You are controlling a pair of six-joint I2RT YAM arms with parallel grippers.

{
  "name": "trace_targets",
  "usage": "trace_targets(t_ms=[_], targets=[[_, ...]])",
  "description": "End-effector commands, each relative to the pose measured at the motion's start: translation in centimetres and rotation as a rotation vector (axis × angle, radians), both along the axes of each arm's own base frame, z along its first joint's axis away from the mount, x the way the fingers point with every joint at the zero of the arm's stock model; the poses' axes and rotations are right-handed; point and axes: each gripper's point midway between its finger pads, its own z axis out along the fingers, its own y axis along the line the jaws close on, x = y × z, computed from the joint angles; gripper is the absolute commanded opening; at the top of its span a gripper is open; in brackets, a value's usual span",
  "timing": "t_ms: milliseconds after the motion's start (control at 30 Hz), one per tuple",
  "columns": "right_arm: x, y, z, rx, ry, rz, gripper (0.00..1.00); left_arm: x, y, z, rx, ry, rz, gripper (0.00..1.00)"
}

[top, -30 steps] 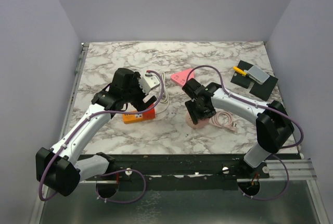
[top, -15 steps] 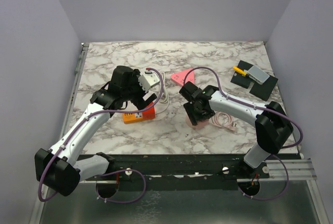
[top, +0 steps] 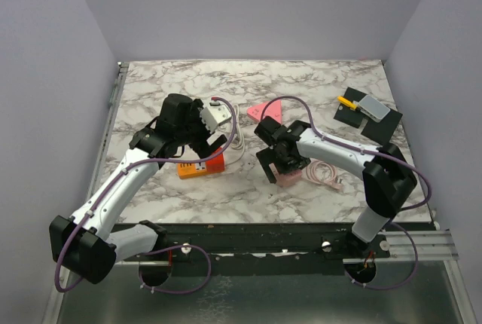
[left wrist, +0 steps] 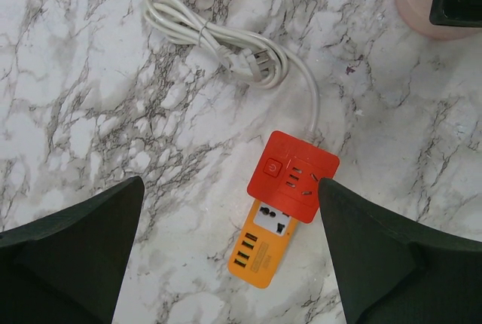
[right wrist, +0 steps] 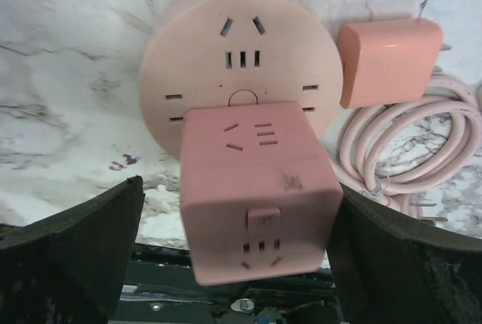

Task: Insert the plug
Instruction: Insert the plug into the socket, then adjust the socket at the center of the board.

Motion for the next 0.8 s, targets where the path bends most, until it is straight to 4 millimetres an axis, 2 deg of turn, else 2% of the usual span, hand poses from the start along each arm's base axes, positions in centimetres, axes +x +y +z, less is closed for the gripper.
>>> trace_targets(t_ms=[0, 133, 233, 300, 467, 567, 667, 767], targets=[[1.2, 1.1, 5.4, 0.098, -0.119, -0.036, 1.0, -0.5, -0.8, 1.0, -0.025, 0.006, -0.052, 0.99], [1.0, 1.3, 8.5, 0.197, -0.183, -0.101, 1.0, -1.1, -1.3, 0.6, -0.019, 0.023, -0.117, 0.99], [1.0, -0.2, 9.8, 0.246, -0.226, -0.239, 0.95, -1.8, -2.0, 0.4, -0.018, 0.02, -0.203, 0.99], [0.8, -1.8, 9.7, 0.281, -0.233, -0.365, 0.88, -2.4, -2.6, 0.5, -0.024, 0.013, -0.275, 0.99], [-1.4, -5.8, 5.3, 0.332, -0.128, -0.679, 0.82, -3.3, -4.7, 0.1, 0.0, -0.044, -0.488, 0.99], [-2.6, -6.6, 3.0, 0.364, -0.068, -0.793, 0.87, -2.8, -6.1, -0.3, 0.017, -0.046, -0.552, 0.99], [-2.8, -7.7, 1.3, 0.348, -0.058, -0.875, 0.9, -2.1, -7.6, -0.9, 0.023, -0.023, -0.591, 0.99], [-2.2, -8.6, -0.1, 0.339, -0.066, -0.942, 0.91, -2.1, -9.5, -1.7, 0.039, -0.029, -0.676, 0.99]])
